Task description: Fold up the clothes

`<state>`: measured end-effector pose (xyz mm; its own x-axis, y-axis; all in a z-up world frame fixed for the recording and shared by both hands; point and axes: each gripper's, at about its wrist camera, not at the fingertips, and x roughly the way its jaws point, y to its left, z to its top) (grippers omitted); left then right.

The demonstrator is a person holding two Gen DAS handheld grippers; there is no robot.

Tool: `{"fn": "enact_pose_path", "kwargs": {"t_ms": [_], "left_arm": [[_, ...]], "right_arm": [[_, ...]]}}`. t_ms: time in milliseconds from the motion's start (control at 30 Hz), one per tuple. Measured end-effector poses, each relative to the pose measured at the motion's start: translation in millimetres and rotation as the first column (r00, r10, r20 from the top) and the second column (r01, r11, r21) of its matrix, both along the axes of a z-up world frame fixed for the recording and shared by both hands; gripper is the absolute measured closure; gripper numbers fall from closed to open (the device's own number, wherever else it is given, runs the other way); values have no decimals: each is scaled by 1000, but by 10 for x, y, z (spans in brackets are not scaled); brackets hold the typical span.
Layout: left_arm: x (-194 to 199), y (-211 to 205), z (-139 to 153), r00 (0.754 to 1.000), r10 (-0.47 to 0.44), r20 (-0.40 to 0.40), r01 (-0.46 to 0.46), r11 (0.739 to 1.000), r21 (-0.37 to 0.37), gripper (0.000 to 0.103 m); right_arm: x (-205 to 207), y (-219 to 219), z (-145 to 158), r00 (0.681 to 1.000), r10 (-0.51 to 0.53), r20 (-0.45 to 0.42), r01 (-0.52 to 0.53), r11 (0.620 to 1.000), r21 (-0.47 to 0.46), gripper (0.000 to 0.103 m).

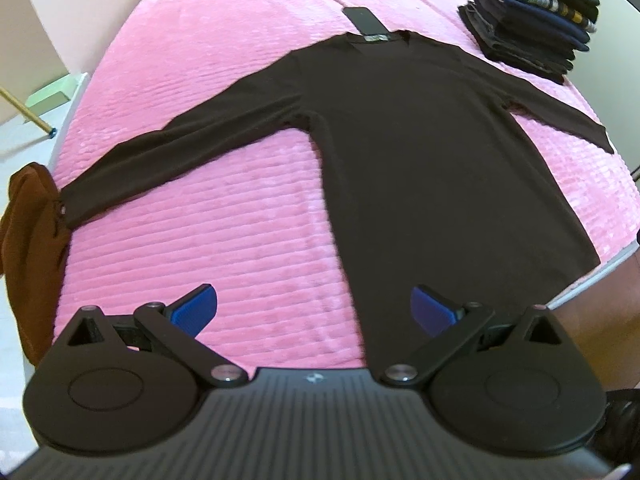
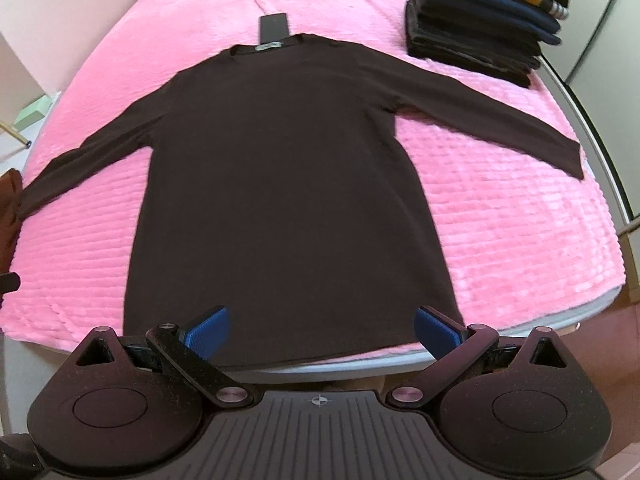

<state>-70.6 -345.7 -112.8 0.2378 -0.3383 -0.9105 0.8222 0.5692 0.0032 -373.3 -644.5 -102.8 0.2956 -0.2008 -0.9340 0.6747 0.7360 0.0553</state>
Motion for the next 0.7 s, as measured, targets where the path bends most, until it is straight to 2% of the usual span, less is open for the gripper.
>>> {"fn": "enact_pose_path", "kwargs": {"t_ms": [133, 233, 433, 533, 700], "left_arm": [[130, 149, -30, 999, 47, 4, -47, 999, 12, 1], [226, 250, -73, 995, 102, 6, -102, 994, 27, 1], [368, 489, 11, 965, 259, 41, -261, 964, 47, 1], [435, 631, 116, 952, 293, 92, -298, 953, 48, 1], [671, 897, 202, 936, 302, 178, -319, 945, 70, 1]], "right_arm": [[139, 80, 34, 998, 53, 12, -53, 998, -18, 2], [328, 72, 16, 991, 130, 22, -129, 991, -37, 2], [776, 52, -34, 950, 307, 50, -302, 949, -85, 2], [1180, 173, -48, 880, 462, 109, -447, 884, -136, 2], [1928, 636, 8, 735, 662, 150, -634, 748, -196, 2]]}}
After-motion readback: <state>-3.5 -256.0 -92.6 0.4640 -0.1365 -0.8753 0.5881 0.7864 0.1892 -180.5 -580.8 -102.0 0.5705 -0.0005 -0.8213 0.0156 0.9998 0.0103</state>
